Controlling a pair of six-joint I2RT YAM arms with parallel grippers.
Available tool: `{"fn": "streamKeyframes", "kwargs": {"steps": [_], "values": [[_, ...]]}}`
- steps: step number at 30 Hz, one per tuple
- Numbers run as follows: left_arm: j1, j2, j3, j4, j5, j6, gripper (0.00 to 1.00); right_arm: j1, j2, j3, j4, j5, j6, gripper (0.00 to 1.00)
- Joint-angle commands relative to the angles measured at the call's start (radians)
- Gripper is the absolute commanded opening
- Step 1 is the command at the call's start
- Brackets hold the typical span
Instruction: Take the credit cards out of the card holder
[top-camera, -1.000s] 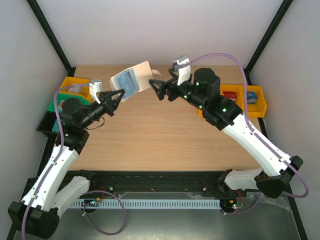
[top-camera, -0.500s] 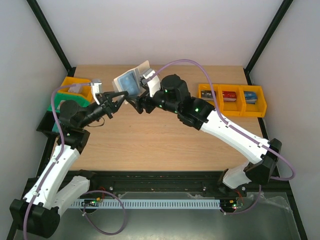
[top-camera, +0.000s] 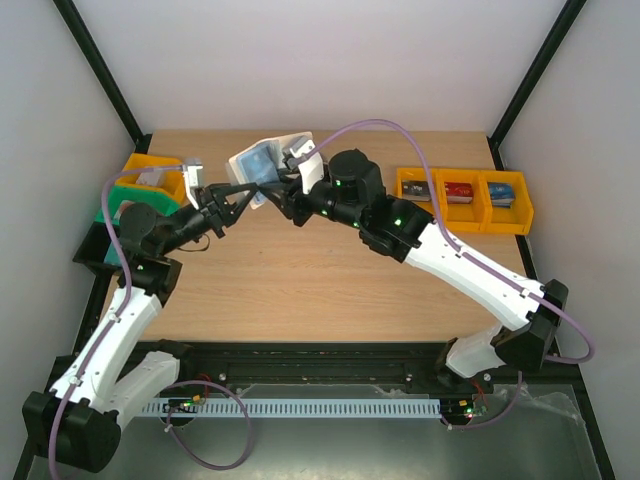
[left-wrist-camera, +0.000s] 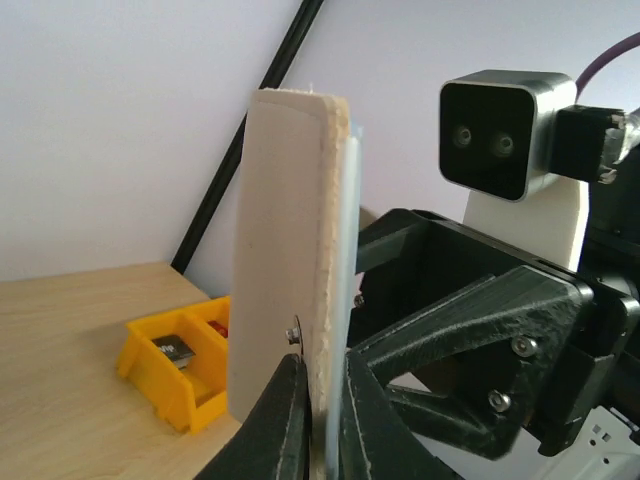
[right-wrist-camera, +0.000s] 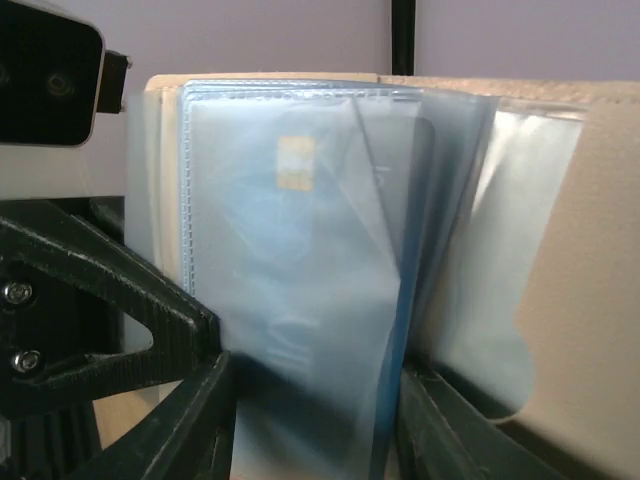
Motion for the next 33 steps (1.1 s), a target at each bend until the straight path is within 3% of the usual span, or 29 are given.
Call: {"fn": "streamKeyframes", "kwargs": {"steps": [1, 4, 5, 11, 16, 23, 30, 33], "values": [[-0.056, -0.024, 0.016, 0.17, 0.208, -0.019, 0.03, -0.007, 0.035, -0.02, 0.051, 0.041, 0.004, 0.33], [-0.057, -0.027, 0.016, 0.164, 0.207, -0.016, 0.03, -0.009, 0.023, -0.029, 0.064, 0.026, 0.01, 0.07], [-0.057, -0.026, 0.014, 0.163, 0.208, -0.015, 0.03, -0.01, 0.015, -0.037, 0.076, 0.02, 0.013, 0.02], [-0.056, -0.033, 0.015, 0.133, 0.209, 0.022, 0.12, -0.024, -0.029, -0.071, 0.141, -0.133, 0.02, 0.02], [-0.046, -0.047, 0.033, 0.064, 0.231, 0.086, 0.28, -0.1, -0.097, -0.17, 0.286, -0.352, 0.128, 0.02], [-0.005, -0.061, 0.144, -0.228, 0.281, 0.347, 0.48, -0.168, -0.134, -0.199, 0.343, -0.56, 0.188, 0.02], [0.06, -0.057, 0.157, -0.206, 0.303, 0.312, 0.51, -0.181, -0.119, -0.173, 0.362, -0.741, 0.22, 0.02], [0.071, -0.055, 0.161, -0.204, 0.333, 0.314, 0.47, -0.185, -0.11, -0.159, 0.353, -0.783, 0.226, 0.02]]}}
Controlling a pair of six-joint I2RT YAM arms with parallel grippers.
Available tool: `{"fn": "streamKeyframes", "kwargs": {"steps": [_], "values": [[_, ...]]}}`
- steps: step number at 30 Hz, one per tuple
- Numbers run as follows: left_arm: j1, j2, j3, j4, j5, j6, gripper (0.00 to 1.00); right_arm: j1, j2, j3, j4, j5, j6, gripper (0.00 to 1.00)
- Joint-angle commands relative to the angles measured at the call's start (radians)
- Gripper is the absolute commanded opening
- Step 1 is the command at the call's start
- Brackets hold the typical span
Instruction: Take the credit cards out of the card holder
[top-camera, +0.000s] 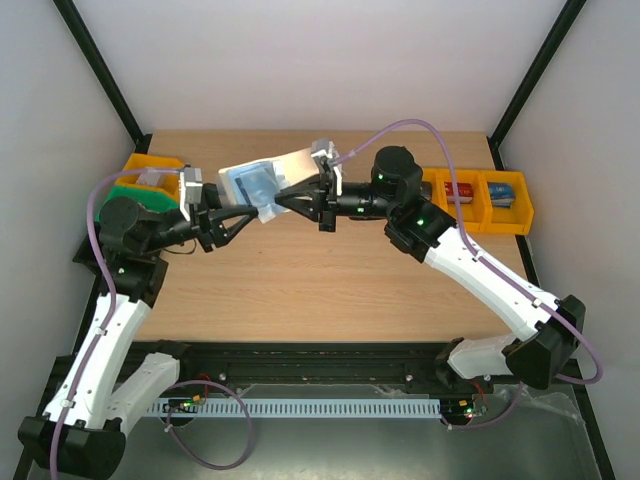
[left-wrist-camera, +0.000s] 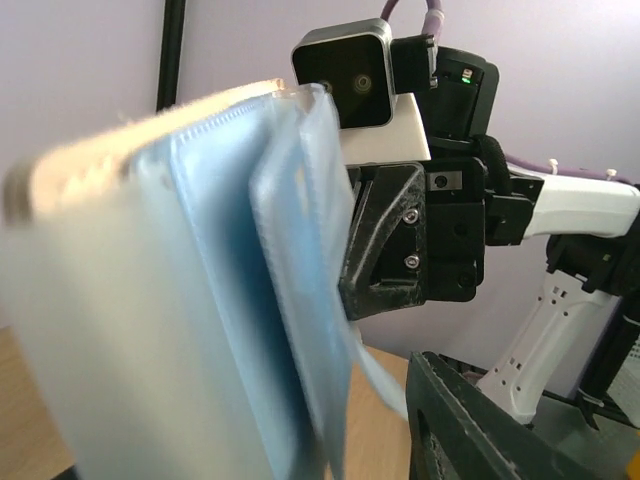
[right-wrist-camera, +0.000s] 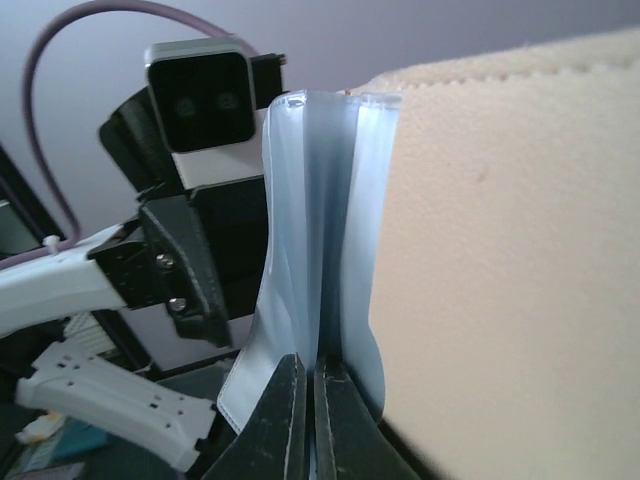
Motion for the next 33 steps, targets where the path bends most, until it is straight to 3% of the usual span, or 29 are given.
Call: {"fn": "streamKeyframes", "kwargs": {"steps": [1, 3, 6, 13, 16, 19, 23, 29, 33], "values": [[0.019, -0.002, 0.032, 0.006, 0.088, 0.019, 0.43, -0.009, 0.008, 0.043, 0.044, -0.122, 0.026, 0.02], [0.026, -0.003, 0.036, 0.002, 0.109, 0.021, 0.38, -0.008, 0.01, 0.048, 0.037, -0.133, 0.027, 0.02], [0.035, -0.004, 0.043, -0.005, 0.14, 0.027, 0.38, -0.017, 0.008, 0.056, 0.039, -0.148, 0.031, 0.02], [0.06, 0.004, 0.067, -0.077, 0.202, 0.083, 0.58, -0.039, 0.014, 0.062, 0.067, -0.198, 0.061, 0.02], [0.067, 0.001, 0.068, -0.08, 0.185, 0.086, 0.59, -0.041, 0.014, 0.062, 0.072, -0.208, 0.069, 0.02], [0.069, 0.001, 0.066, -0.066, 0.136, 0.069, 0.5, -0.041, 0.016, 0.057, 0.088, -0.216, 0.085, 0.02], [0.058, -0.007, 0.037, -0.012, 0.116, 0.077, 0.29, -0.042, 0.017, 0.057, 0.095, -0.218, 0.094, 0.02], [-0.052, -0.012, 0.025, -0.091, 0.013, 0.168, 0.28, -0.041, 0.032, 0.056, 0.103, -0.226, 0.109, 0.02], [-0.066, -0.007, 0.014, -0.054, -0.002, 0.146, 0.18, -0.04, 0.036, 0.055, 0.107, -0.23, 0.12, 0.02]]}}
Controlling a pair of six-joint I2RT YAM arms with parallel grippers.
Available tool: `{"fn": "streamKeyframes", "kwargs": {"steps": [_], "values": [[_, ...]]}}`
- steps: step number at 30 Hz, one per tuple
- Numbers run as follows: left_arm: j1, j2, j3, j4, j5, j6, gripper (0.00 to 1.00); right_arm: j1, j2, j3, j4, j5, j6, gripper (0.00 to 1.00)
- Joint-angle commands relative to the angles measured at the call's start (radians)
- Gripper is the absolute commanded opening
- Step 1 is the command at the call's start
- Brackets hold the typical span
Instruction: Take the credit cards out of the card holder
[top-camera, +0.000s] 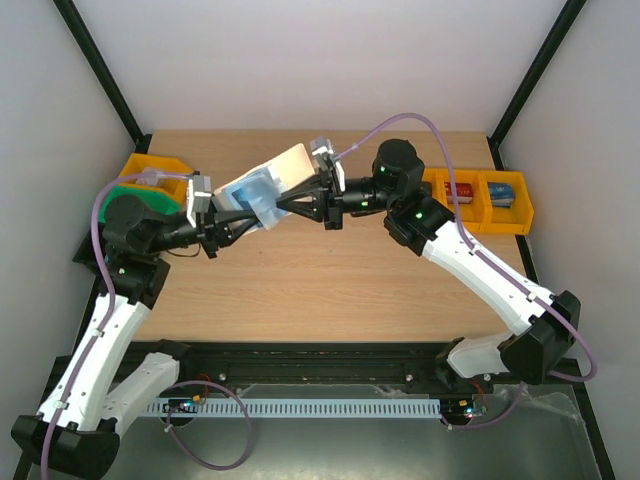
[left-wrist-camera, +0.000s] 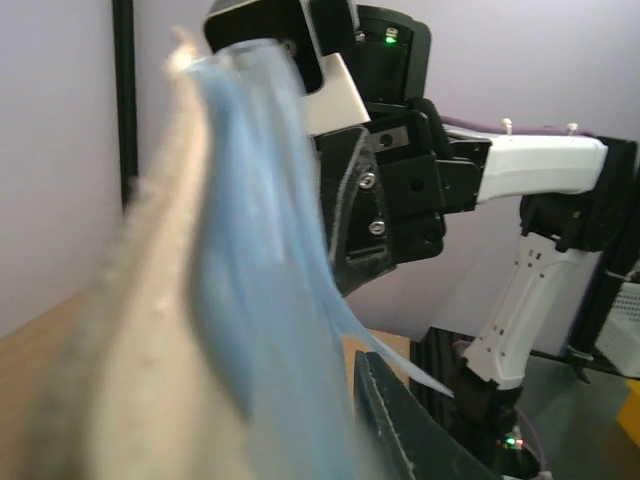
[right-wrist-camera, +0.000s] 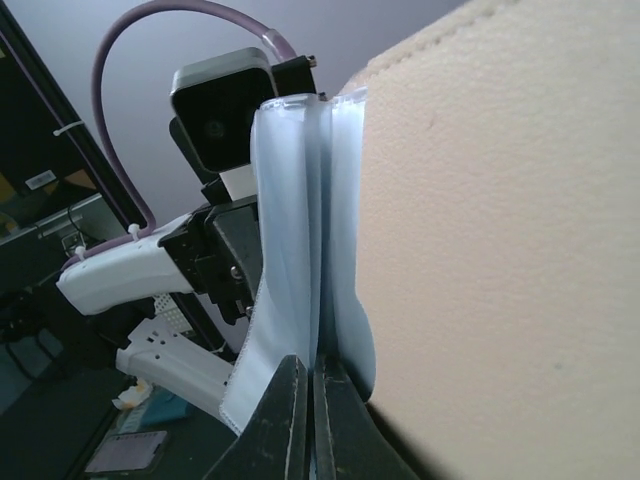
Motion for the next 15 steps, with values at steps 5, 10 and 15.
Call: {"fn": "streamKeyframes", "kwargs": {"steps": [5, 10, 15], "values": [[-0.021, 0.001, -0.011, 0.023, -0.055, -0.003, 0.02, -0.003, -0.001, 0.02, 0.045, -0.009, 0.016, 0.02], [-0.02, 0.004, 0.041, -0.289, -0.352, 0.198, 0.03, -0.08, -0.058, -0.004, -0.066, 0.199, -0.025, 0.2], [-0.062, 0.051, 0.073, -0.462, -0.878, 0.479, 0.03, -0.146, -0.084, 0.001, -0.201, 0.439, -0.035, 0.42]]}}
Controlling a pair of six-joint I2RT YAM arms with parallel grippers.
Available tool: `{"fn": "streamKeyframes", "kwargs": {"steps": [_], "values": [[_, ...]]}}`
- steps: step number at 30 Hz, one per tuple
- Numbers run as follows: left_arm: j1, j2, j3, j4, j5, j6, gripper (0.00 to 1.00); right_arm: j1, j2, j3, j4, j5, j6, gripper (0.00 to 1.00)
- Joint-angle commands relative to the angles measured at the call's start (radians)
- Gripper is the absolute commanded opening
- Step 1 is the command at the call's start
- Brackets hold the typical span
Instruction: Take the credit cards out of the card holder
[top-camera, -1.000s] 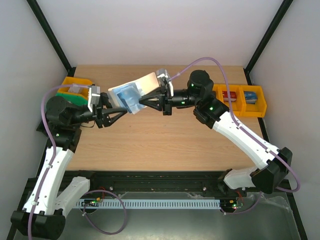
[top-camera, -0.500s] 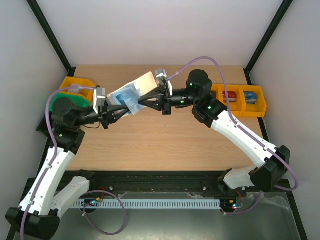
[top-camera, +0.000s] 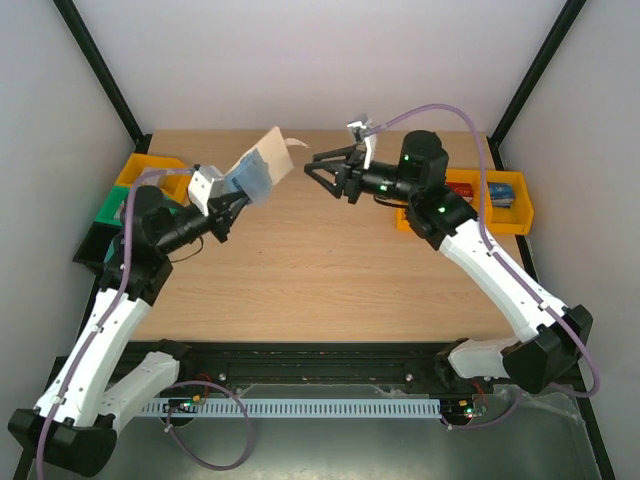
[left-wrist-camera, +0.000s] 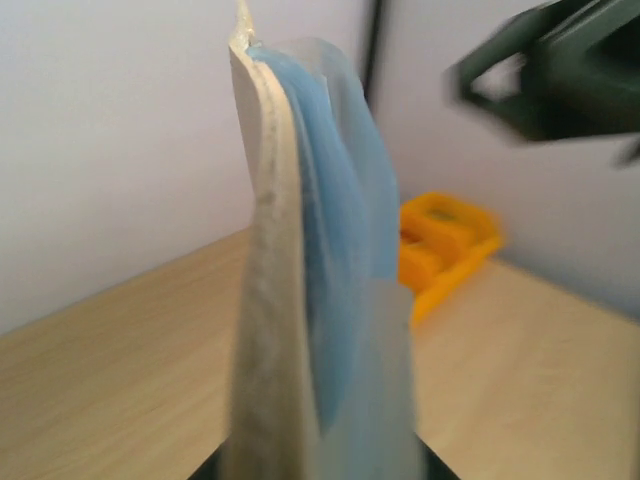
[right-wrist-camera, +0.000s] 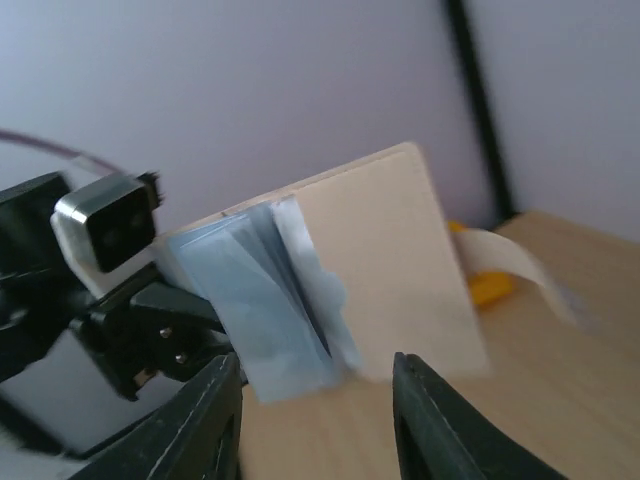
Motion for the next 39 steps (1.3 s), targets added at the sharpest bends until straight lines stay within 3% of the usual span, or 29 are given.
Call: {"fn": "streamKeyframes", "kwargs": {"steps": [1, 5, 8, 11, 13, 16, 21, 24, 29, 35, 39], "values": [[-0.051, 0.062, 0.053, -0.211, -0.612, 0.331, 0.02, -0.03, -0.043, 0.016, -0.122, 0.212, -0.029, 0.43], [-0.114, 0.141, 0.026, -0.23, -1.06, 0.651, 0.03, -0.004, -0.037, 0.023, -0.089, 0.18, 0.009, 0.44], [-0.132, 0.156, 0.006, -0.183, -1.147, 0.73, 0.02, 0.093, -0.019, 0.031, -0.065, 0.216, -0.028, 0.44], [-0.126, 0.176, 0.097, -0.275, -0.988, 0.544, 0.02, 0.17, 0.025, 0.023, 0.028, 0.179, 0.011, 0.44], [-0.12, 0.185, 0.156, -0.378, -0.774, 0.41, 0.02, 0.186, 0.049, 0.011, 0.102, 0.163, 0.066, 0.43], [-0.108, 0.177, 0.18, -0.41, -0.464, 0.219, 0.03, 0.201, 0.073, 0.018, 0.142, 0.182, 0.093, 0.41], [-0.041, 0.121, 0.131, -0.261, -0.008, -0.013, 0.02, 0.198, 0.082, 0.02, 0.153, 0.122, 0.1, 0.38], [-0.013, 0.041, 0.058, -0.083, 0.164, -0.095, 0.02, 0.153, 0.048, -0.007, 0.142, 0.073, 0.104, 0.34], [-0.012, -0.021, -0.01, 0.064, 0.254, -0.139, 0.03, 0.121, 0.037, 0.002, 0.085, -0.052, 0.085, 0.33], [-0.012, -0.005, -0.003, 0.103, 0.293, -0.164, 0.02, 0.129, 0.065, 0.041, 0.07, -0.202, 0.079, 0.29], [-0.012, 0.001, 0.003, 0.106, 0.309, -0.172, 0.02, 0.138, 0.07, 0.073, -0.01, -0.215, 0.008, 0.24]]}}
